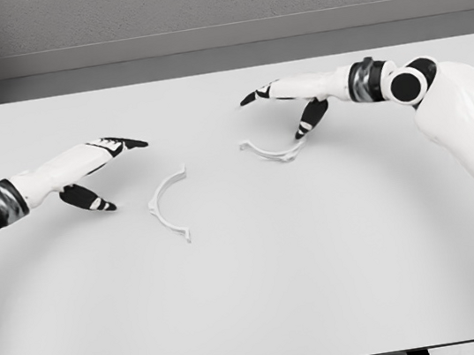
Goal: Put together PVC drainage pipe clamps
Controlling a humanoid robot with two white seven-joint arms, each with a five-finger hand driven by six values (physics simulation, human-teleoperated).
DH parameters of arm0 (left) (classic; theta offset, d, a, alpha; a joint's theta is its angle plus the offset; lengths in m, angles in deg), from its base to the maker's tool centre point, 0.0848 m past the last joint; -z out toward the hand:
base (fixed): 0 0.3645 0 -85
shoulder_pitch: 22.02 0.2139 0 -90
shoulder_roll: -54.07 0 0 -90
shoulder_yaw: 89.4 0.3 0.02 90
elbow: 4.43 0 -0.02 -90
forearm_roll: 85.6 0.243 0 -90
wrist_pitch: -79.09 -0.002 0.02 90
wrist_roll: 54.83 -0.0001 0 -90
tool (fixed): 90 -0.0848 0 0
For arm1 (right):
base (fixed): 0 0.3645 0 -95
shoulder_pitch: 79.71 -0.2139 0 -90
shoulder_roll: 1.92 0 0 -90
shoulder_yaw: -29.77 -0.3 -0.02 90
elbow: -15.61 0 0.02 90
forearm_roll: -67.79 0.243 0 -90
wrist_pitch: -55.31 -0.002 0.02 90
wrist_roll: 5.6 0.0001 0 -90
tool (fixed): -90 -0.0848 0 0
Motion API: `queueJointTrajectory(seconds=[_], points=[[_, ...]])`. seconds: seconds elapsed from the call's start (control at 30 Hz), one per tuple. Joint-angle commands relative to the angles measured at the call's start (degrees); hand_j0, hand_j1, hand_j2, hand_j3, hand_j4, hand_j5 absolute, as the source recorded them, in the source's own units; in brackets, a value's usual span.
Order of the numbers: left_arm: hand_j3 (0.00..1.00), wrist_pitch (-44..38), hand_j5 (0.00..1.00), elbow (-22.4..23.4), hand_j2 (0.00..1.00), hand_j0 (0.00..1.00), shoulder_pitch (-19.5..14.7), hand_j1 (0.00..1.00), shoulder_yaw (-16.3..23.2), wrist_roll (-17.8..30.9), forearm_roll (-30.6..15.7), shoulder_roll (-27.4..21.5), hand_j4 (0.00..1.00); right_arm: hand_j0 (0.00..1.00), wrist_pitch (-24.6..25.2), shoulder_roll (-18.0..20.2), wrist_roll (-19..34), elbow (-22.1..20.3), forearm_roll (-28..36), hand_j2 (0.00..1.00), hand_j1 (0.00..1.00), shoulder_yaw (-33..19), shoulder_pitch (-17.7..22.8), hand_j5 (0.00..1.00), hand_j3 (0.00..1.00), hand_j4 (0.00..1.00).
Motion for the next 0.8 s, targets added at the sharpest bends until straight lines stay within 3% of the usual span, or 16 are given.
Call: queueJointTrajectory(seconds=[0.0,0.1,0.23,0.77], points=[[1.00,-0.1,1.00,0.0,1.00,1.00,0.0,1.00,0.0,0.0,-0.5,-0.5,1.00,1.00,0.1,-1.0,0.0,0.0,0.3,1.00,1.00,-0.1,-0.1,1.00,1.00,1.00],[1.00,-0.1,1.00,0.0,1.00,1.00,0.2,1.00,0.0,0.0,-0.4,-0.2,1.00,1.00,0.1,-3.7,0.7,0.7,-1.1,1.00,1.00,-0.1,-0.7,1.00,1.00,1.00],[1.00,-0.1,1.00,-0.1,1.00,1.00,0.2,1.00,0.1,0.0,-0.3,0.2,1.00,1.00,0.1,-6.3,1.5,6.1,-3.2,1.00,1.00,-0.3,-1.1,1.00,1.00,1.00],[1.00,-0.1,1.00,-0.3,1.00,1.00,0.4,1.00,0.3,0.0,-0.4,0.2,1.00,1.00,0.1,-5.4,1.7,5.8,-3.6,1.00,1.00,0.2,-0.6,1.00,1.00,1.00]])
